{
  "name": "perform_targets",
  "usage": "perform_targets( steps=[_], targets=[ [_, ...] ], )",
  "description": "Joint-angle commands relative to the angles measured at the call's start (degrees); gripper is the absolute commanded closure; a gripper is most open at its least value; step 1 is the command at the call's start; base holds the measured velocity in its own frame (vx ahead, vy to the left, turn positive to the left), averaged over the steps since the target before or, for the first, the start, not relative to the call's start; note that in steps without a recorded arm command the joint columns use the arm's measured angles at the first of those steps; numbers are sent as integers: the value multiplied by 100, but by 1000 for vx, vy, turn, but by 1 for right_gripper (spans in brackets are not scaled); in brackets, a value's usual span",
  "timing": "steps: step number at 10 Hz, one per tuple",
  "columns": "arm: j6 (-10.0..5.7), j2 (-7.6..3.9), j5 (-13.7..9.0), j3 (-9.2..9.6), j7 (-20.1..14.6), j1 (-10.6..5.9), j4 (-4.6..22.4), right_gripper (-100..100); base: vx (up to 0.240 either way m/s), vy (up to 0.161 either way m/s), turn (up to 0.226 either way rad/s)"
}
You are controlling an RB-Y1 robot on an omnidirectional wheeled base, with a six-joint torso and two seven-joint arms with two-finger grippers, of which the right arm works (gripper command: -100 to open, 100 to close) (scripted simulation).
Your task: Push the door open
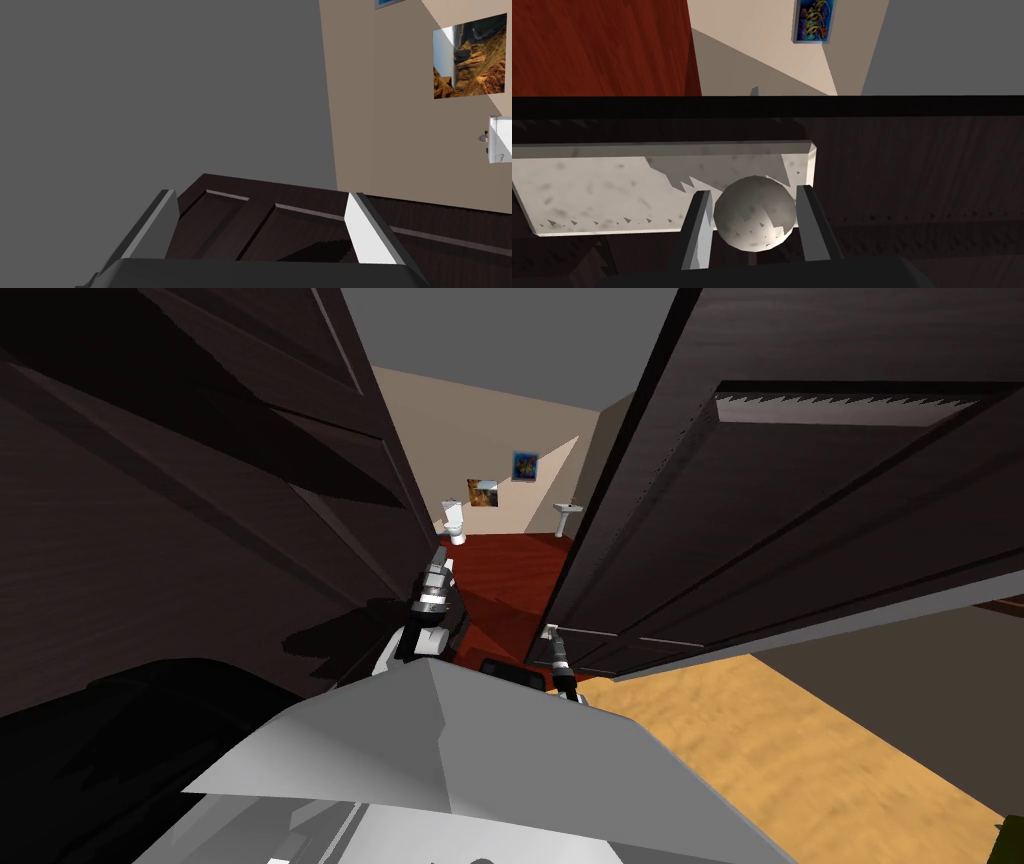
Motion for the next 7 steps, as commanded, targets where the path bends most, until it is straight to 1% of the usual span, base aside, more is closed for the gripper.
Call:
perform_targets(
  steps=[1, 3, 5, 7],
  targets=[
    [-15, -66, -60, -137, 39, -49, -33, 100, 186, 57, -32],
    [-4, -90, -107, -233, 79, -75, -16, 100, 179, 73, -54],
    [12, -113, -179, -381, 141, -116, 10, 100, 159, 58, -44],
    [21, -117, -219, -463, 176, -138, 25, 100, 129, 71, -49]
  ],
)
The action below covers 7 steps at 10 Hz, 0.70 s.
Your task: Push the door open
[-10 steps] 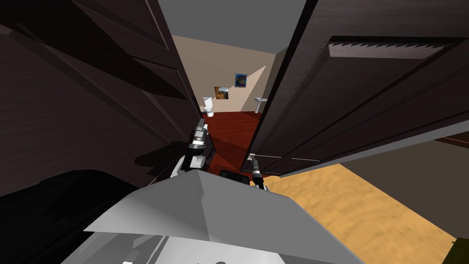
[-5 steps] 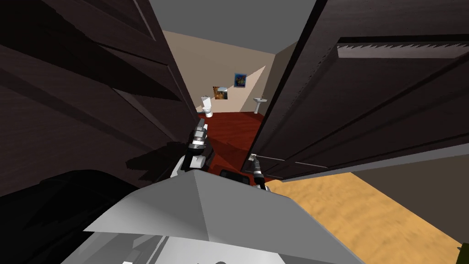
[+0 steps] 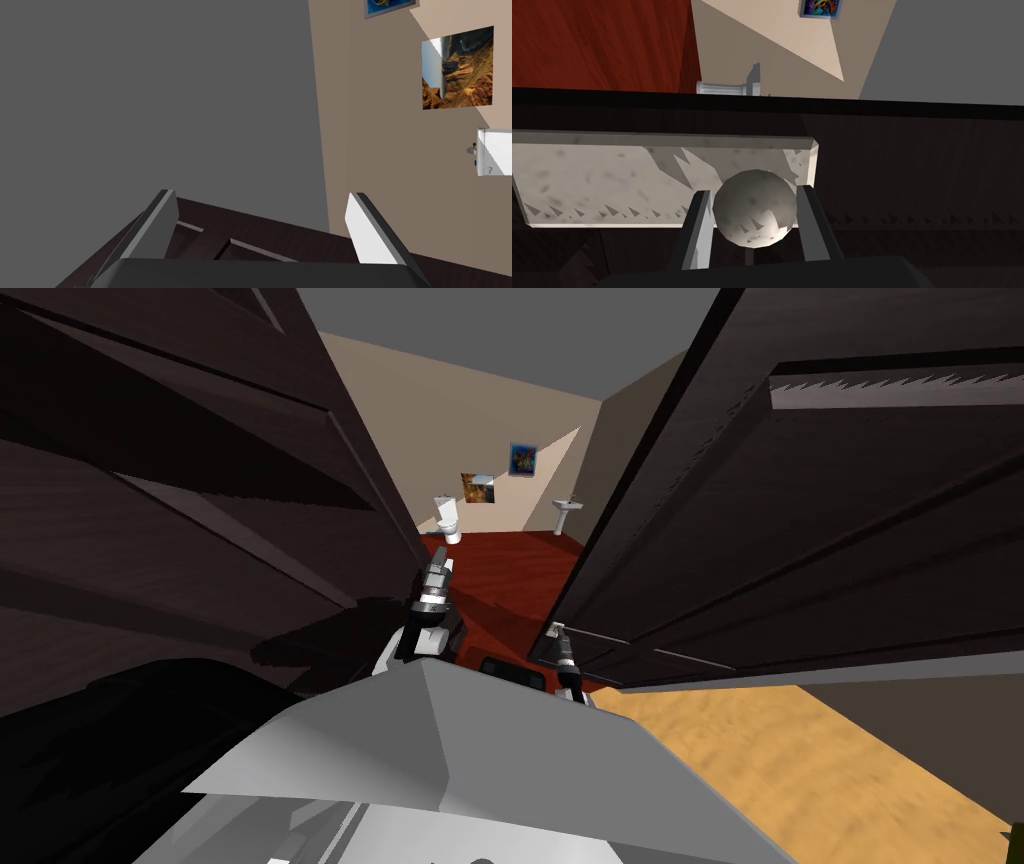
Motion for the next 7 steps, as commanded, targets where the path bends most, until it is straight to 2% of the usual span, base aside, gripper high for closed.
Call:
perform_targets(
  steps=[1, 6, 7],
  targets=[
    [-67, -75, -74, -175, 35, -25, 58, 100, 99, 60, -24],
    [-43, -60, -180, -393, 127, -85, 97, 100, 100, 35, -69],
    [-33, -46, -223, -482, 164, -110, 113, 100, 128, 35, -64]
  ],
)
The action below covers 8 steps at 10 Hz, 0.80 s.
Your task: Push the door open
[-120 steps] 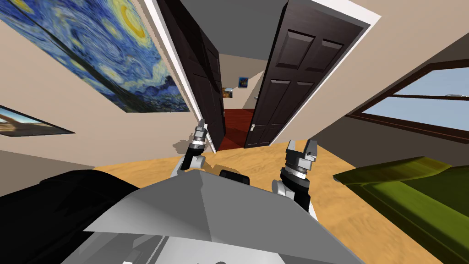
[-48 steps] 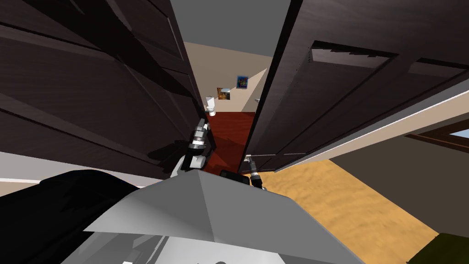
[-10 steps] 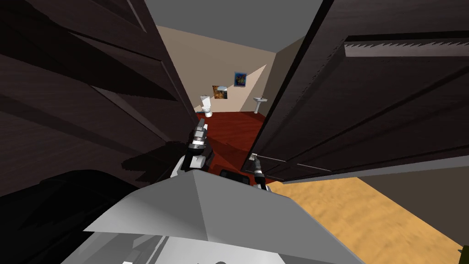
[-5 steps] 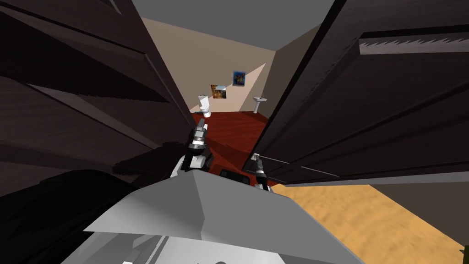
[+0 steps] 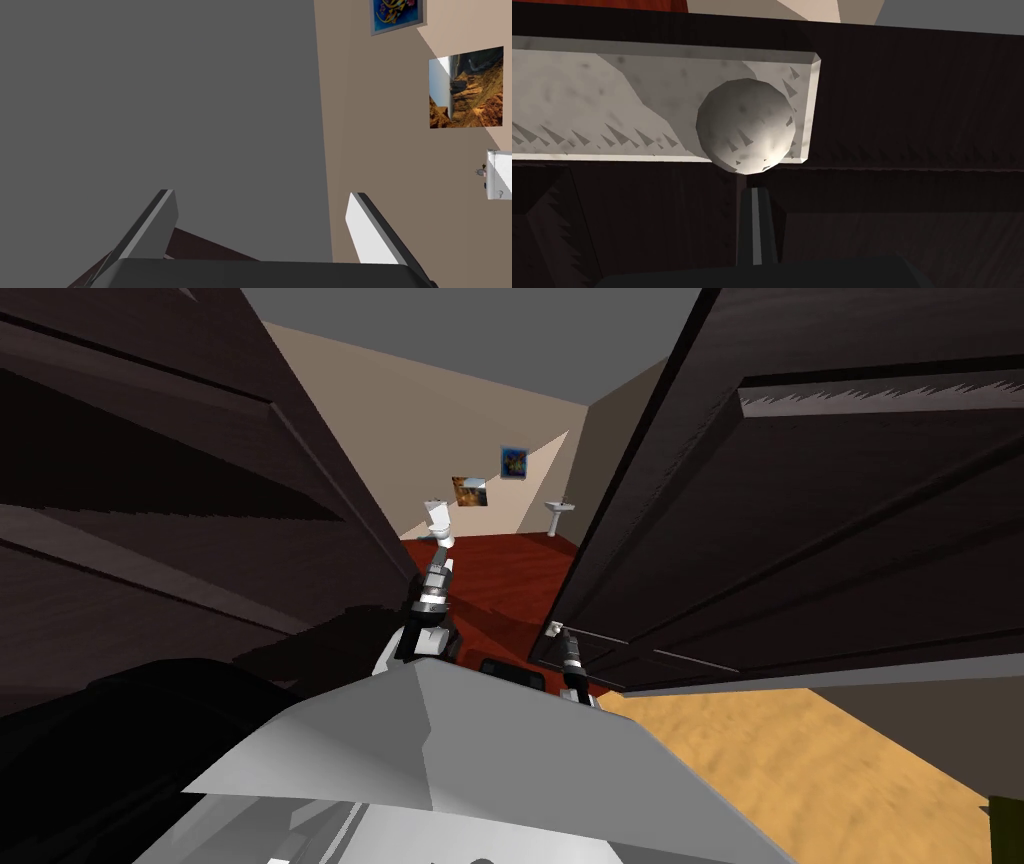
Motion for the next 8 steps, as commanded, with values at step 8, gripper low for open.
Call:
perform_targets(
  steps=[8],
  targets=[
    [-15, 63, -88, -12, -63, 186, -158, -100, -149, 71, -43]
  ],
)
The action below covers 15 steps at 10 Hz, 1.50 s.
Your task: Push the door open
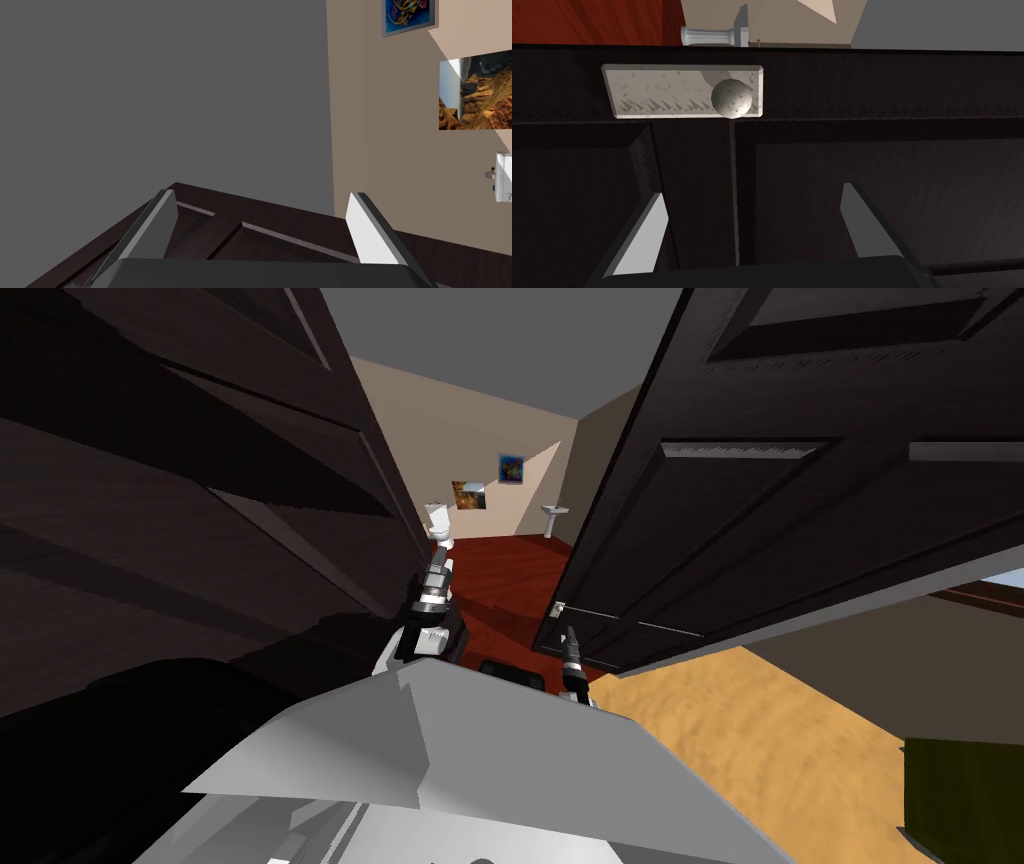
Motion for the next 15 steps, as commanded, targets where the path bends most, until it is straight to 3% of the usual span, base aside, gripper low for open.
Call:
perform_targets(
  steps=[1, 4, 7, 8, 9, 14, 15],
  targets=[
    [-26, -29, -6, -15, 17, -21, 27, -100, 161, 15, 13],
    [-93, -32, -23, -53, 51, -65, 108, -100, 195, 3, 22],
    [-160, 55, -39, -92, 86, -110, 189, -100, 210, 2, 20],
    [-141, 25, -36, -83, 73, -97, 167, -100, 101, 10, -3],
    [-141, 25, -36, -83, 73, -97, 167, 100, -23, 0, -4],
    [-141, 25, -36, -83, 73, -97, 167, 100, -18, -1, 3],
    [-96, 1, -91, -184, 129, -126, 197, 100, 97, 47, -65]
  ],
)
